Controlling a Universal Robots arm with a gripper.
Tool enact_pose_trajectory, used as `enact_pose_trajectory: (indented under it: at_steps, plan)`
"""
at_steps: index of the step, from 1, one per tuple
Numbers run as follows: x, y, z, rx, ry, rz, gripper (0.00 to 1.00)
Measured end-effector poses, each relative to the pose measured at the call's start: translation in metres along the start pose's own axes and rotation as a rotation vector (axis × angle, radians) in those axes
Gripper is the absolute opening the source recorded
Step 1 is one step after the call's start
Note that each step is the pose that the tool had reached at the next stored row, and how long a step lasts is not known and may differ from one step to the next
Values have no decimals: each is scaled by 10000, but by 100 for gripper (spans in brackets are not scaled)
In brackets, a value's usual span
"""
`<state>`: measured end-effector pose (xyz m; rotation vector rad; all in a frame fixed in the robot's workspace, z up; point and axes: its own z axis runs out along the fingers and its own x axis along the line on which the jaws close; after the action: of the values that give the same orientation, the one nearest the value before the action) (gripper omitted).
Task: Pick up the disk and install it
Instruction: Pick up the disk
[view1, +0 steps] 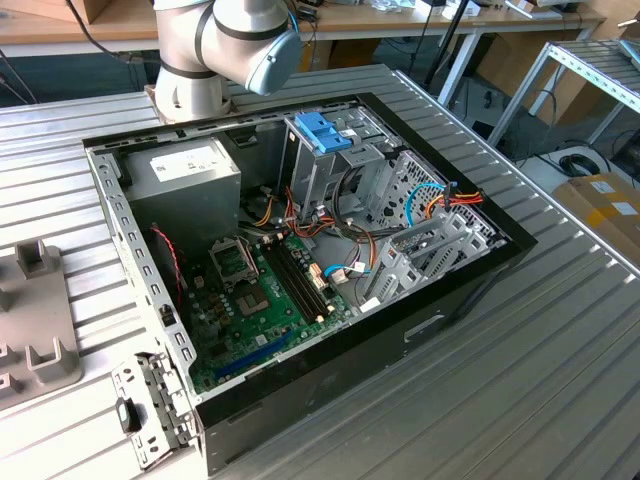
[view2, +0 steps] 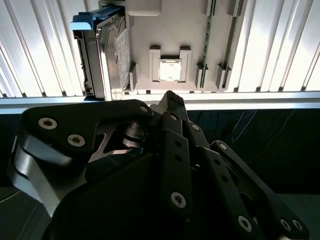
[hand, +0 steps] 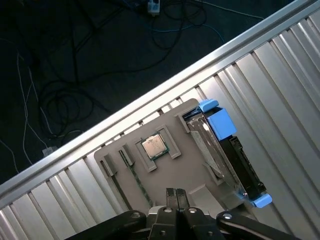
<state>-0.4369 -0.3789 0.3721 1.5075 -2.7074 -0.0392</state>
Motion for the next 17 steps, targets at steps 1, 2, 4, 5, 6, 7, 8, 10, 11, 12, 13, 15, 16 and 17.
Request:
enact_pose_trajectory:
  at_steps: [1,2,4,5,6,7,8,10,11,12,13,15,16,17]
  plan:
    - [0,0,0,1,2,-51,10]
    - [0,0,0,3,6,-127,10]
    - [0,0,0,8,13,-300,10]
    - [0,0,0,9,15,-347,10]
    - [0,0,0,10,18,-411,10]
    - [0,0,0,11,20,-457,10]
    - [0,0,0,13,23,-514,10]
    - [0,0,0,16,28,-634,10]
    - [0,0,0,17,30,-684,10]
    - [0,0,0,18,32,-729,10]
    - [0,0,0,21,36,-819,10]
    - [0,0,0,24,43,-978,10]
    - [0,0,0,27,47,-1083,10]
    - [0,0,0,29,50,-1158,10]
